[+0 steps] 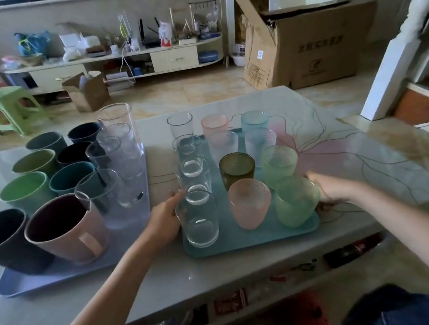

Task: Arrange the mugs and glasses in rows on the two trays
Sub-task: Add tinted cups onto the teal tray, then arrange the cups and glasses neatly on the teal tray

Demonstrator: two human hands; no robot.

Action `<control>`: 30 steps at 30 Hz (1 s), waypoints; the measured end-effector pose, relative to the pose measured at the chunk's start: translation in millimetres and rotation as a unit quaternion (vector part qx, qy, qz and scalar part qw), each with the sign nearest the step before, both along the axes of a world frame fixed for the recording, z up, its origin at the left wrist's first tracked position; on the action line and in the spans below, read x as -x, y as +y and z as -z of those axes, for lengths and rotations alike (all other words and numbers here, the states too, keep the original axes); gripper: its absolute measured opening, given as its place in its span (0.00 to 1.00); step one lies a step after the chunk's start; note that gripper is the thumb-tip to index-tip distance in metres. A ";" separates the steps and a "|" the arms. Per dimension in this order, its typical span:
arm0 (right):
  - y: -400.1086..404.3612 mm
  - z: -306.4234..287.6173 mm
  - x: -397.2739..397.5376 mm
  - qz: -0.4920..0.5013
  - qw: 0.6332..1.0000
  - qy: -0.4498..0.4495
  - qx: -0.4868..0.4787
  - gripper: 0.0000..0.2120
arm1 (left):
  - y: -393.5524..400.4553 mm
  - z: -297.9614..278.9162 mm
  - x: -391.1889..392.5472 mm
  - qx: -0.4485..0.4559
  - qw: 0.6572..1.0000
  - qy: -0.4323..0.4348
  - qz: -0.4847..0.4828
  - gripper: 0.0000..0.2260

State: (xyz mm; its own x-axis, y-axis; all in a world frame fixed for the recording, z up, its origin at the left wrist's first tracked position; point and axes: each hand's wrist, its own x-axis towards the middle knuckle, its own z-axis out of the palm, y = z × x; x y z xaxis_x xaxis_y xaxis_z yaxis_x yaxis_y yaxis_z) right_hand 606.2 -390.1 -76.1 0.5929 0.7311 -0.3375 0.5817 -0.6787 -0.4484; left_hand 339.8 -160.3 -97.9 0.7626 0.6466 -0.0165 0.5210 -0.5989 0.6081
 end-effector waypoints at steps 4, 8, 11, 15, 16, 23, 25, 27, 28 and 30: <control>-3.8 -9.0 12.5 -0.011 1.000 0.027 -0.010 0.25 | 3.5 -9.3 -3.6 0.003 0.999 -0.028 0.023 0.22; -16.3 -10.9 16.1 0.000 0.999 0.024 -0.036 0.22 | 12.0 -12.5 -17.2 0.025 0.998 -0.027 0.047 0.26; -25.9 -7.5 10.9 0.011 0.999 0.022 -0.048 0.12 | 17.8 -12.3 -33.3 0.053 0.996 -0.033 0.058 0.32; -34.9 1.9 -2.5 0.047 0.997 0.013 -0.064 0.18 | 31.2 1.8 -58.7 0.117 0.988 -0.058 0.081 0.33; -36.1 2.8 -5.5 0.057 0.996 0.019 -0.069 0.19 | 31.7 1.5 -65.0 0.122 0.987 -0.061 0.088 0.32; -42.6 17.4 -41.5 0.151 0.974 -0.065 -0.158 0.13 | 29.8 2.9 -87.1 0.261 0.952 -0.159 0.018 0.23; -26.7 17.2 -62.1 0.237 0.944 -0.037 -0.225 0.12 | 38.5 4.2 -95.8 0.291 0.933 -0.205 -0.059 0.21; -9.3 21.9 -84.6 0.324 0.887 0.020 -0.328 0.13 | 49.5 3.4 -111.9 0.306 0.915 -0.242 -0.099 0.23; -1.5 24.8 -95.3 0.351 0.859 0.041 -0.370 0.13 | 55.8 2.5 -123.4 0.306 0.912 -0.251 -0.109 0.24; 13.0 24.5 -111.9 0.380 0.814 0.087 -0.430 0.15 | 65.8 -1.5 -147.1 0.302 0.910 -0.256 -0.124 0.25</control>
State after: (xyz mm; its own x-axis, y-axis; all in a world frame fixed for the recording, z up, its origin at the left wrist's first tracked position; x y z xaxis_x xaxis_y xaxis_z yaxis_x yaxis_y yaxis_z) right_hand 718.1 -377.0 -100.6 0.9825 0.1847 -0.0218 0.0167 -0.2040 -0.9788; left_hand 487.0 -94.5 -96.4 0.6027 0.7905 -0.1091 0.1502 0.0219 0.9884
